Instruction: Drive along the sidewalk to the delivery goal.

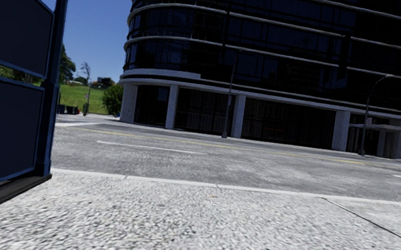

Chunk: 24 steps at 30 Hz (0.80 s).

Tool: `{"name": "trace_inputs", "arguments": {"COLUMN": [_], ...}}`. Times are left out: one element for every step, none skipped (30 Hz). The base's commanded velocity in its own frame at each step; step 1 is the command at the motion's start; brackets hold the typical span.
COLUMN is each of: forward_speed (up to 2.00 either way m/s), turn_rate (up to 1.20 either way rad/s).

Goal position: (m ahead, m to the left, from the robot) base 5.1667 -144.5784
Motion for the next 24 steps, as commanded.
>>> {"name": "trace_inputs", "arguments": {"forward_speed": [1.26, 1.26, 1.26, 1.26, 1.26, 1.26, 1.26, 1.26, 1.26, 1.26, 1.26, 1.26, 1.26, 1.3, 1.32, 1.33, 1.33, 1.34, 1.34, 1.34, 1.34, 1.34, 1.34, 1.34], "turn_rate": [-1.08, -1.08, -1.08, -1.08, -1.08, -1.08, -1.08, -1.08, -1.08, -1.08, -1.08, -1.08, -1.08, -1.08, -1.08, -1.08, -1.08, -1.08, -1.08, -1.03, -0.97, -0.93, -0.93, -0.92]}}
